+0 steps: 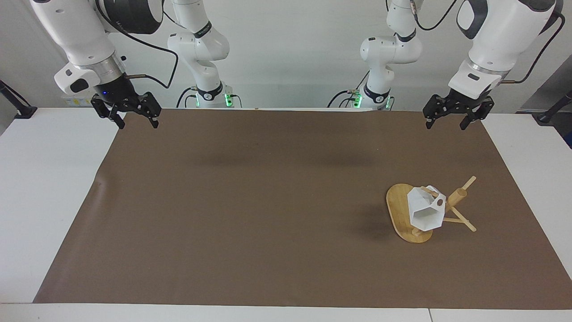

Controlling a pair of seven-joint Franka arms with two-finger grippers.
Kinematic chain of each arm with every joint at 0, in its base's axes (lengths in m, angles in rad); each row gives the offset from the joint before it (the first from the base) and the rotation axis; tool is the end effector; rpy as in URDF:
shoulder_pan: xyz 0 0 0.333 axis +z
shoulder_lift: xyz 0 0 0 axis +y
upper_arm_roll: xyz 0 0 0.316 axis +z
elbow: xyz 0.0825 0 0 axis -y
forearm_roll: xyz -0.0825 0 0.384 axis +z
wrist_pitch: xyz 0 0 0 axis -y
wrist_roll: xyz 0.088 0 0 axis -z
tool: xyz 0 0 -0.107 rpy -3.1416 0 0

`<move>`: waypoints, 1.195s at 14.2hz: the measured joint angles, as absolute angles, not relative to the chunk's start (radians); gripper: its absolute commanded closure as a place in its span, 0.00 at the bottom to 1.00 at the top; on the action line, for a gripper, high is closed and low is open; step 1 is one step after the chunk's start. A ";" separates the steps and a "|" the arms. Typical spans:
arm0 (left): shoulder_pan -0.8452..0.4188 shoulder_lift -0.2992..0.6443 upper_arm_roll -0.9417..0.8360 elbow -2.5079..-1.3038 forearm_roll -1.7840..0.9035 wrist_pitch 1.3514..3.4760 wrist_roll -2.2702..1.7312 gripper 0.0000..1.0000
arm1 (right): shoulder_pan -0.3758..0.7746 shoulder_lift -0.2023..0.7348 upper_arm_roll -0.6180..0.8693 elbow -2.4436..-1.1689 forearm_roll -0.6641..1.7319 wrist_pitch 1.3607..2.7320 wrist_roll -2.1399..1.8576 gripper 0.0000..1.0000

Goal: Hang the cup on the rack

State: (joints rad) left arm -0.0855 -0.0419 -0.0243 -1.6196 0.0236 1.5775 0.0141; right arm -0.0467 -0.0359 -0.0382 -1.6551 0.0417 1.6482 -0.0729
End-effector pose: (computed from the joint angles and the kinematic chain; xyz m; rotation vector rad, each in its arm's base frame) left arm 0.5387 -0.0572 0.6250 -3.1110 0.1932 -0.0015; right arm 0.5481 -0.0428 0.6113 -3.1005 0.0227 -0.0500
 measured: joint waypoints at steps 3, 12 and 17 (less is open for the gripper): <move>-0.085 -0.042 -0.024 -1.571 0.024 1.520 0.014 0.00 | -0.047 -0.036 -0.038 -1.655 0.042 1.648 -0.073 0.00; -0.085 -0.044 -0.025 -1.549 0.017 1.498 0.014 0.00 | -0.047 -0.036 -0.038 -1.655 0.042 1.648 -0.073 0.00; -0.085 -0.051 -0.024 -1.547 -0.007 1.504 0.014 0.00 | -0.047 -0.036 -0.038 -1.655 0.042 1.648 -0.073 0.00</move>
State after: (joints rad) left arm -0.0850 -0.0505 -0.0236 -1.5469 -0.0073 1.5045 0.0144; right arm -0.0467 -0.0359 -0.0382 -1.6555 0.0417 1.6481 -0.0729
